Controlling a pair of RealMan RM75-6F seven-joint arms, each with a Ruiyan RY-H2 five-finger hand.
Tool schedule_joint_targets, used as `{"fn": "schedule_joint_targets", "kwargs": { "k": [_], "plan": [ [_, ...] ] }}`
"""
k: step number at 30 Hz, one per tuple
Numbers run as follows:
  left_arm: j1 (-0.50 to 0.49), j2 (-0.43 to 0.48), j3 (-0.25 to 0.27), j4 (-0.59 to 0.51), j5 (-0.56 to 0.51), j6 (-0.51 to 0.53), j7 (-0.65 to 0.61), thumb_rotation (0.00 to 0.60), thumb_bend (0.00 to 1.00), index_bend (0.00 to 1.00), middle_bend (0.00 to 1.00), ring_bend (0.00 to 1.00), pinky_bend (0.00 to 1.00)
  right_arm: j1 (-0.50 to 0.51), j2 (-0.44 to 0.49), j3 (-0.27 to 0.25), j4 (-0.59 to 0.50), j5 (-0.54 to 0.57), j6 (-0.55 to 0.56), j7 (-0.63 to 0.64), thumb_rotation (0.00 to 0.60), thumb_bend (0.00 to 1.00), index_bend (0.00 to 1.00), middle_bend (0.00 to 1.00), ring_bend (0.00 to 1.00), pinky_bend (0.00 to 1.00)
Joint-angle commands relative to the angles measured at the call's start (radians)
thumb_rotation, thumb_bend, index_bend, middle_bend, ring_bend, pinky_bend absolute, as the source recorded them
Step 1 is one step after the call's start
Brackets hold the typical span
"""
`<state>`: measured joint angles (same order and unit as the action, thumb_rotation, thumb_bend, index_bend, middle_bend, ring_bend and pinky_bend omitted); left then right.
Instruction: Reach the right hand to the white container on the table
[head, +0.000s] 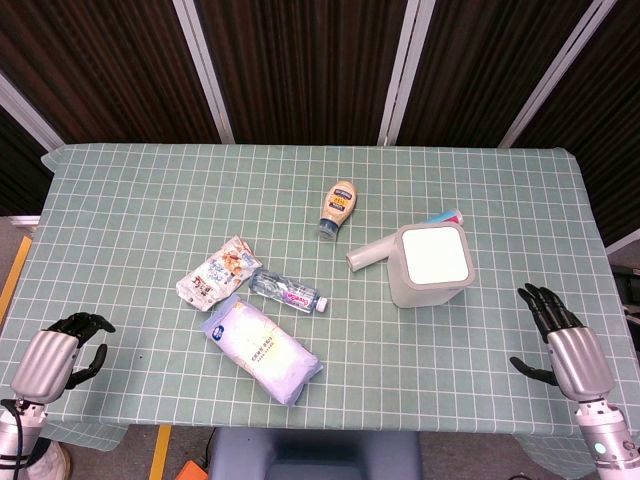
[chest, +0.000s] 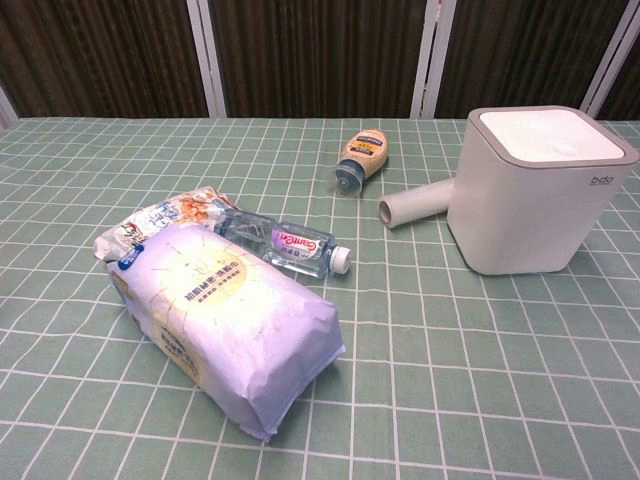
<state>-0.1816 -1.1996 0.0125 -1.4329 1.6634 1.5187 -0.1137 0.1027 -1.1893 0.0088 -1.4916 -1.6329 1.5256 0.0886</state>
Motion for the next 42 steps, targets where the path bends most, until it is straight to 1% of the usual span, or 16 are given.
{"fn": "schedule_joint_targets", "kwargs": {
  "k": [1,5,9,14,15,16,17,20,21,24,27,29,35,38,42],
  "plan": [
    [0.0,0.0,0.0,0.0,0.0,0.0,0.0,0.6,0.51,0.42,0.39,0.32,0.49,0.001,0.0,0.0,0.0,0.001,-0.003,-0.001,0.6,0.2,0.0,0.16,0.17,0.43],
    [0.0,0.0,0.0,0.0,-0.001,0.0,0.001,0.6,0.51,0.42,0.39,0.32,0.49,0.001,-0.001,0.001,0.0,0.001,-0.003,-0.002,0.6,0.2,0.0,0.16,0.17,0.41],
    [0.001,0.0,0.0,0.0,0.002,0.003,0.0,0.6,0.51,0.42,0.39,0.32,0.49,0.0,-0.002,0.0,0.0,-0.002,0.0,-0.005,0.6,0.2,0.0,0.16,0.17,0.24],
    [0.0,0.001,-0.001,-0.002,-0.002,0.0,0.002,0.6,0.51,0.42,0.39,0.32,0.49,-0.002,-0.008,-0.004,0.008,-0.022,0.016,-0.003,0.6,0.2,0.0,0.16,0.17,0.23],
    [0.002,0.002,-0.001,-0.004,-0.002,0.004,0.003,0.6,0.51,0.42,0.39,0.32,0.49,-0.002,-0.011,-0.003,0.011,-0.028,0.021,-0.005,0.6,0.2,0.0,0.18,0.18,0.23],
    [0.004,0.002,-0.002,-0.004,-0.001,0.008,0.003,0.6,0.51,0.42,0.39,0.32,0.49,-0.002,-0.014,-0.002,0.015,-0.035,0.029,-0.008,0.6,0.2,0.0,0.2,0.2,0.24],
    [0.007,0.004,-0.003,-0.006,-0.001,0.016,0.002,0.6,0.51,0.42,0.39,0.32,0.49,-0.004,-0.018,0.002,0.019,-0.041,0.043,-0.015,0.6,0.21,0.0,0.26,0.25,0.27],
    [0.012,0.005,-0.007,-0.006,-0.005,0.027,-0.005,0.6,0.51,0.42,0.39,0.32,0.49,-0.005,-0.021,0.012,0.006,-0.039,0.053,-0.058,0.6,0.31,0.0,0.49,0.51,0.46],
    [0.013,0.006,-0.008,-0.006,-0.006,0.029,-0.007,0.6,0.51,0.42,0.39,0.32,0.49,-0.003,-0.017,0.015,-0.006,-0.037,0.049,-0.079,0.6,0.35,0.0,0.55,0.56,0.51],
    [0.015,0.007,-0.01,-0.006,-0.008,0.031,-0.011,0.6,0.51,0.42,0.39,0.32,0.49,0.01,0.004,0.027,-0.065,-0.023,0.021,-0.162,0.6,0.45,0.0,0.65,0.65,0.57],
    [0.016,0.008,-0.009,-0.007,-0.002,0.037,-0.014,0.6,0.51,0.42,0.39,0.32,0.49,0.035,0.036,0.04,-0.143,0.014,-0.041,-0.247,0.6,0.5,0.0,0.68,0.67,0.57],
    [0.016,0.008,-0.009,-0.006,0.001,0.04,-0.015,0.6,0.51,0.42,0.39,0.32,0.49,0.059,0.058,0.053,-0.202,0.06,-0.103,-0.301,0.6,0.52,0.0,0.68,0.67,0.58],
    [0.018,0.01,-0.011,-0.005,-0.005,0.04,-0.023,0.6,0.51,0.42,0.4,0.32,0.49,0.143,0.107,0.082,-0.333,0.197,-0.288,-0.43,0.6,0.53,0.0,0.69,0.68,0.58],
    [0.02,0.011,-0.013,-0.005,-0.004,0.046,-0.028,0.6,0.51,0.42,0.4,0.32,0.49,0.187,0.111,0.106,-0.372,0.275,-0.354,-0.478,0.6,0.54,0.0,0.69,0.68,0.58],
    [0.022,0.013,-0.014,-0.003,-0.002,0.053,-0.037,0.6,0.51,0.42,0.4,0.32,0.49,0.226,0.092,0.127,-0.392,0.347,-0.387,-0.544,0.6,0.54,0.0,0.69,0.68,0.58]
  ]
}}
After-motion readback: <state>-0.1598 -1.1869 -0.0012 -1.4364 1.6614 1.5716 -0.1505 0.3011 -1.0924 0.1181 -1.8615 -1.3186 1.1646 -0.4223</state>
